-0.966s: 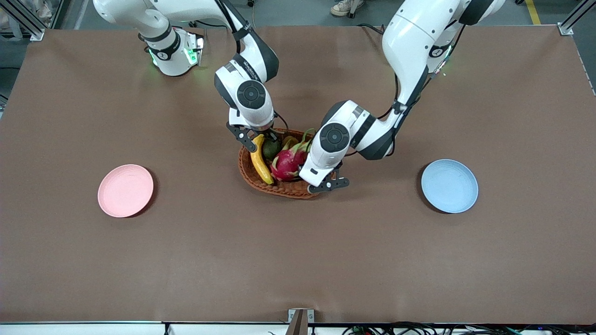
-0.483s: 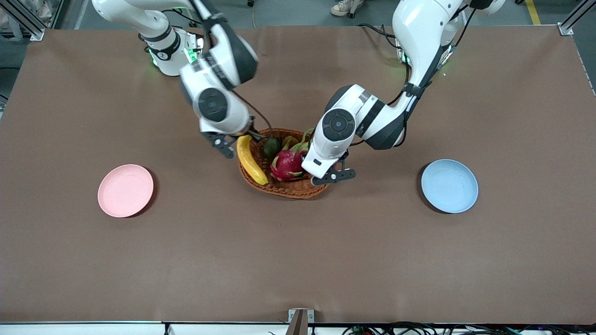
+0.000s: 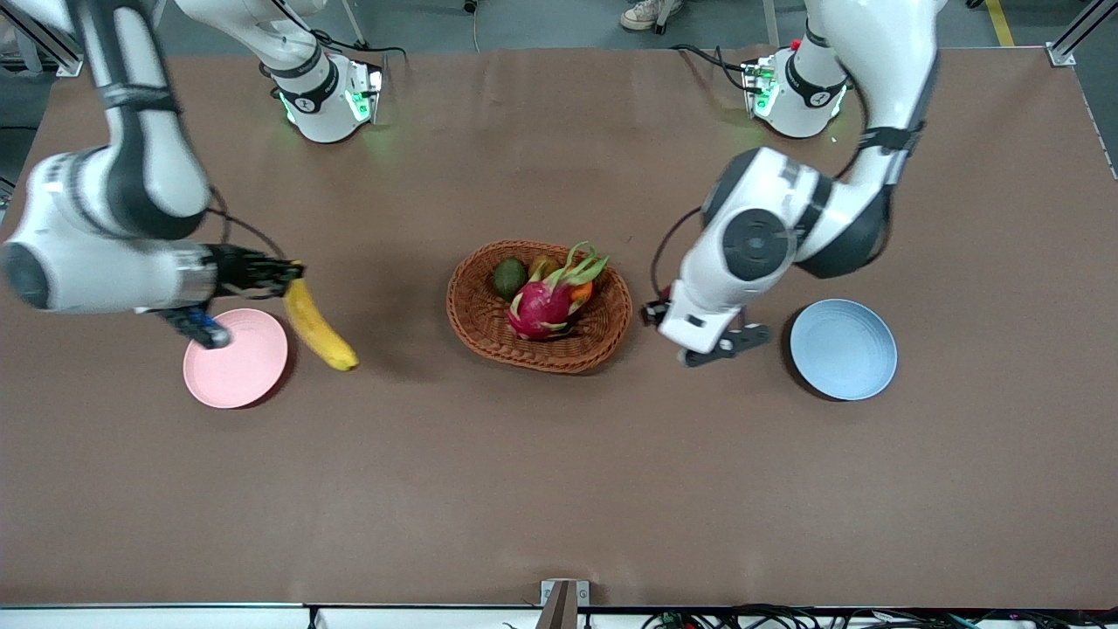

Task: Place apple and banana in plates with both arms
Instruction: 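Carry the banana to the pink plate while the left gripper carries the apple, then open the right gripper over the pink plate while the left gripper releases the apple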

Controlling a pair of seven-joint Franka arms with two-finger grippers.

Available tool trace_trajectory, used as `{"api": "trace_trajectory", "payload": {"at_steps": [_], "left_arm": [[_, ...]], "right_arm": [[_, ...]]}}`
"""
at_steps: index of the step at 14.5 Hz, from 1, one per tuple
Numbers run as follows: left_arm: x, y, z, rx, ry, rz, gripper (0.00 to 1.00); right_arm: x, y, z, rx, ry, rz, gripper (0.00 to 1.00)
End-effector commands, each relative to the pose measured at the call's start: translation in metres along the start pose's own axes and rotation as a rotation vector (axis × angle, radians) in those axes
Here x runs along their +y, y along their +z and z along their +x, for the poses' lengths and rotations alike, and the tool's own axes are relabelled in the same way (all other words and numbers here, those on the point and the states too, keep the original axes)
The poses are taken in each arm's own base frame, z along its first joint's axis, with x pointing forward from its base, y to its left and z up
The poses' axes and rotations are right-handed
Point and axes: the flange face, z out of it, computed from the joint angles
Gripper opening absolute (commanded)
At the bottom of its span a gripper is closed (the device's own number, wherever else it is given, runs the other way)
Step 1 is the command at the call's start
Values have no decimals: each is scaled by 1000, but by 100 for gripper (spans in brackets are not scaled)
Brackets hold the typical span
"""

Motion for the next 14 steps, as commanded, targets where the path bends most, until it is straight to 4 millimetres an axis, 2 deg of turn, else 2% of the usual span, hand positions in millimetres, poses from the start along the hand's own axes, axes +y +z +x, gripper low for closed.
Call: {"api": "trace_trajectory", "payload": {"at_steps": [1,2,4,7,9,12,13,14], "left_arm": [[-73,-10,14,28,1,45,53],[-96,-11,22,30,7,45,53],[-147,-8,39,50,37,42,53],[-209,20,56,81,80,22,53],[-237,46,65,112,108,9,53],[-269,85,82,140,124,-4,53],[-278,99,88,141,138,-6,53],[-284,112,91,142,137,-10,53]], "right_arm": [[68,7,46,-25,-94,47,1],[85,8,63,-11,-106,24,1],[105,13,91,28,-102,-52,1],[128,34,116,33,-89,-114,3],[147,36,124,43,-73,-140,3],[151,39,130,59,-96,-145,4],[154,37,130,61,-92,-140,10],[153,37,130,60,-92,-136,22]]}}
